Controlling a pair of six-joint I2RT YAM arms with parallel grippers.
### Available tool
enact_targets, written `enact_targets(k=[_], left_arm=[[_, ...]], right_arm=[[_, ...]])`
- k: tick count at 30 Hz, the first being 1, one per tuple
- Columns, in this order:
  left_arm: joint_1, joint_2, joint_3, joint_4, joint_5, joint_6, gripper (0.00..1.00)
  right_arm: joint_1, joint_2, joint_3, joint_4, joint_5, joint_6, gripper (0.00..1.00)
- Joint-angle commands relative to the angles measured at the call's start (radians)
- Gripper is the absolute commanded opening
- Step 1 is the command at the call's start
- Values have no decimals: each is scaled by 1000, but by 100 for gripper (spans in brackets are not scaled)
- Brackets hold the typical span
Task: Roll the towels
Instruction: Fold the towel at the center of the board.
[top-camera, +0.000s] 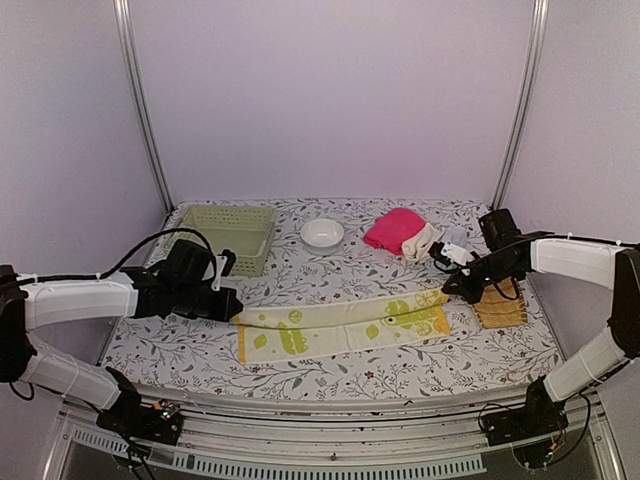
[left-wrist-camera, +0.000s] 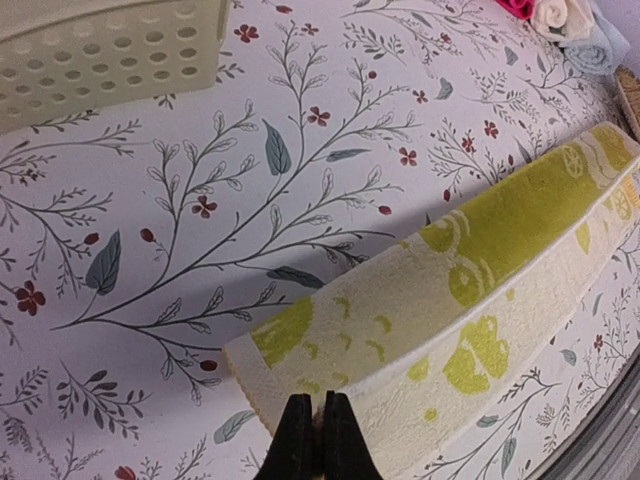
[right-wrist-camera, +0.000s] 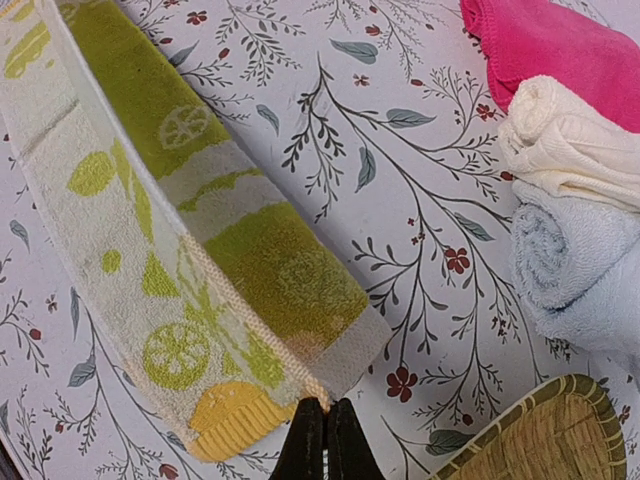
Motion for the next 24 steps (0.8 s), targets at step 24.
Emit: enact_targets(k=[24], left_arm=[[-70,2,-127,41,161,-114,0]], right_arm=[[-7,-38,-168,-11,-63,-196,3]])
